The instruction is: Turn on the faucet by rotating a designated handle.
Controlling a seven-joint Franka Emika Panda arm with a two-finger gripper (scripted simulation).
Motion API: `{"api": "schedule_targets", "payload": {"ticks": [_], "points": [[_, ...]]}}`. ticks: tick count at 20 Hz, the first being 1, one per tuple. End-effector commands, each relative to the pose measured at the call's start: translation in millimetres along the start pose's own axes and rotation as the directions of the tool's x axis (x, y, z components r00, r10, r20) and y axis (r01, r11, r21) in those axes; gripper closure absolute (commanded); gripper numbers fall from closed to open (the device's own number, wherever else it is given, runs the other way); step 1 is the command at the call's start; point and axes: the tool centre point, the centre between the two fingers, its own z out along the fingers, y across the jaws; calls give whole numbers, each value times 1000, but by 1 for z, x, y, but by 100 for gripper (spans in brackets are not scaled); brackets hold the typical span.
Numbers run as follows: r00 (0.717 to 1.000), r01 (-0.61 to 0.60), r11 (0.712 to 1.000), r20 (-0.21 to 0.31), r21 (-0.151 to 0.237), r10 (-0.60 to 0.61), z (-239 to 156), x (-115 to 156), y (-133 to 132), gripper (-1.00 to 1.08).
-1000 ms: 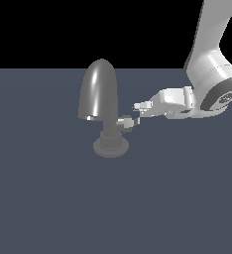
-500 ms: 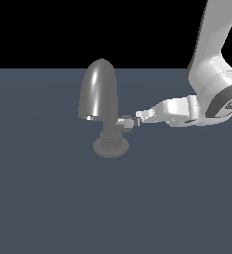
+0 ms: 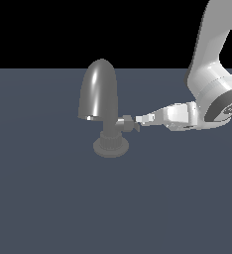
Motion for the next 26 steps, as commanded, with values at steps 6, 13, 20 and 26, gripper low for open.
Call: {"api": "schedule_targets", "payload": {"ticks": [6, 13, 20, 26], "points": [[998, -61, 998, 9, 8, 61, 1, 66, -15, 108], [1000, -7, 1000, 2, 1, 7, 0, 37, -29, 108], [999, -31, 1000, 5, 4, 31, 0, 58, -48, 108], [999, -51, 999, 8, 6, 51, 0, 76, -63, 108]]}}
